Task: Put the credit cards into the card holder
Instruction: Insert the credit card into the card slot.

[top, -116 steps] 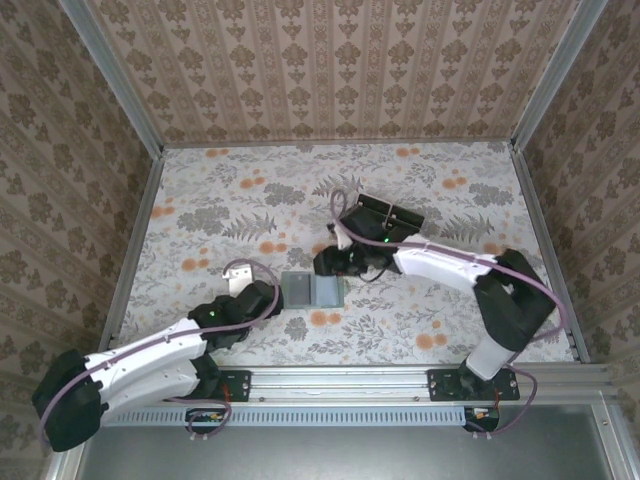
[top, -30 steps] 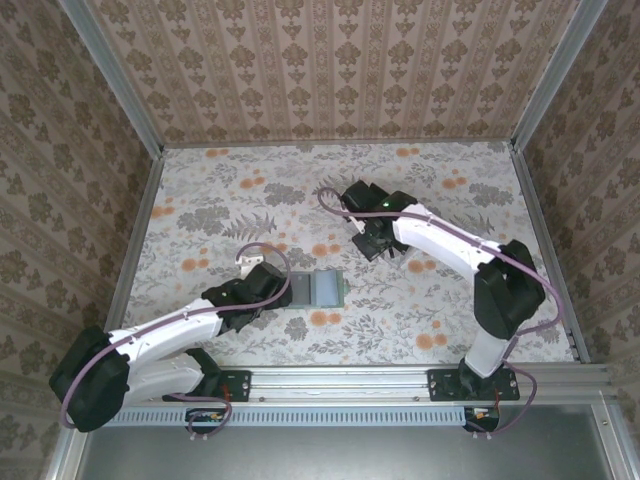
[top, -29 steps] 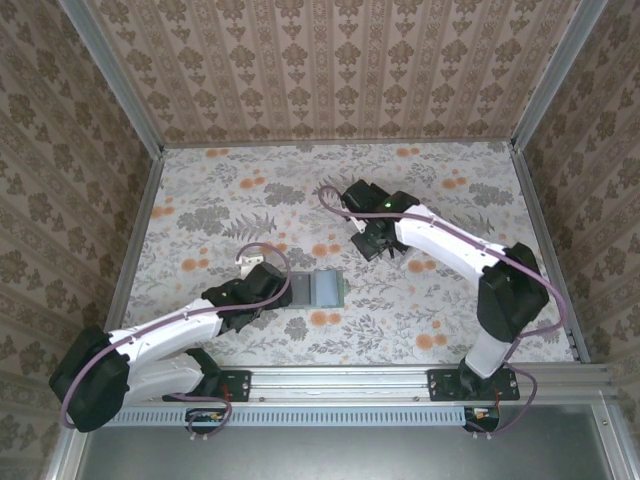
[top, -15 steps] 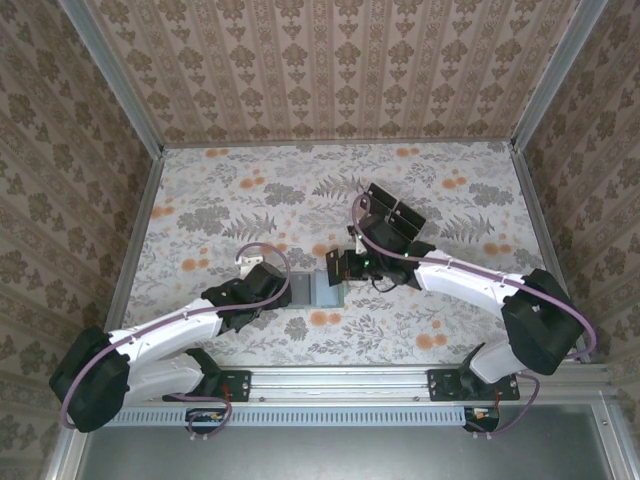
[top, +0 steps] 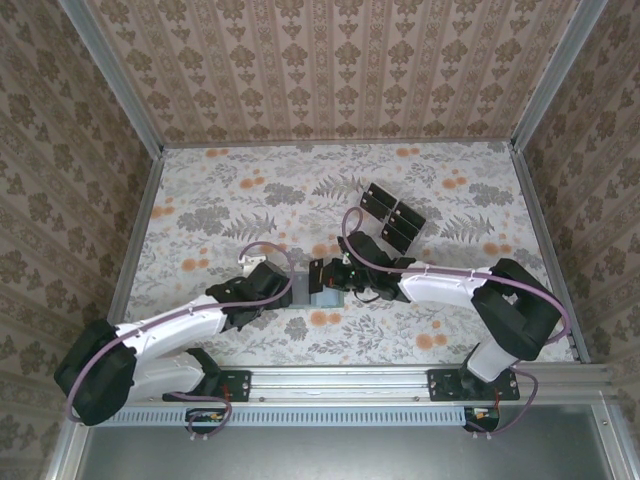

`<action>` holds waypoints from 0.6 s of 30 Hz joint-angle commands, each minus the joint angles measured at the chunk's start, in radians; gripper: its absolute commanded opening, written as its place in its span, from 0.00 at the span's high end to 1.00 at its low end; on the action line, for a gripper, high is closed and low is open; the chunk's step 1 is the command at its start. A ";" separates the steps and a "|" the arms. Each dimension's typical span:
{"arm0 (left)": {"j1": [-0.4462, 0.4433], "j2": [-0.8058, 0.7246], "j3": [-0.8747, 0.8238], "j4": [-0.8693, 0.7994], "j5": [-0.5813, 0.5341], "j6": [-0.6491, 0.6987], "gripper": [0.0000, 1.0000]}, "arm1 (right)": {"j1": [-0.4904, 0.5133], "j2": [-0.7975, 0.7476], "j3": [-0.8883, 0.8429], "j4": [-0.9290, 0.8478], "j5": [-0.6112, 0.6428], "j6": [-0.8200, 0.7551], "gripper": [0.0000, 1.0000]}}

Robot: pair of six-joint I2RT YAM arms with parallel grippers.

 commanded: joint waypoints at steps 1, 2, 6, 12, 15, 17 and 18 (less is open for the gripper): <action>0.010 0.012 0.030 -0.021 0.002 0.028 0.00 | 0.004 0.019 -0.021 0.040 -0.013 0.008 1.00; 0.010 0.016 0.032 -0.023 0.003 0.031 0.00 | 0.001 0.021 -0.027 0.040 -0.014 0.008 1.00; 0.009 0.025 0.035 -0.023 0.003 0.035 0.00 | -0.014 0.025 -0.056 0.051 -0.021 0.005 1.00; 0.010 0.044 0.045 -0.010 0.015 0.050 0.00 | -0.035 0.036 -0.082 0.055 -0.037 -0.004 1.00; 0.008 0.062 0.059 -0.001 0.026 0.064 0.00 | -0.038 0.042 -0.089 0.066 -0.045 -0.004 1.00; 0.009 0.076 0.066 0.007 0.032 0.073 0.00 | -0.038 0.044 -0.089 0.071 -0.048 -0.003 1.00; 0.009 0.086 0.071 0.012 0.036 0.075 0.00 | -0.039 0.046 -0.089 0.073 -0.050 -0.003 1.00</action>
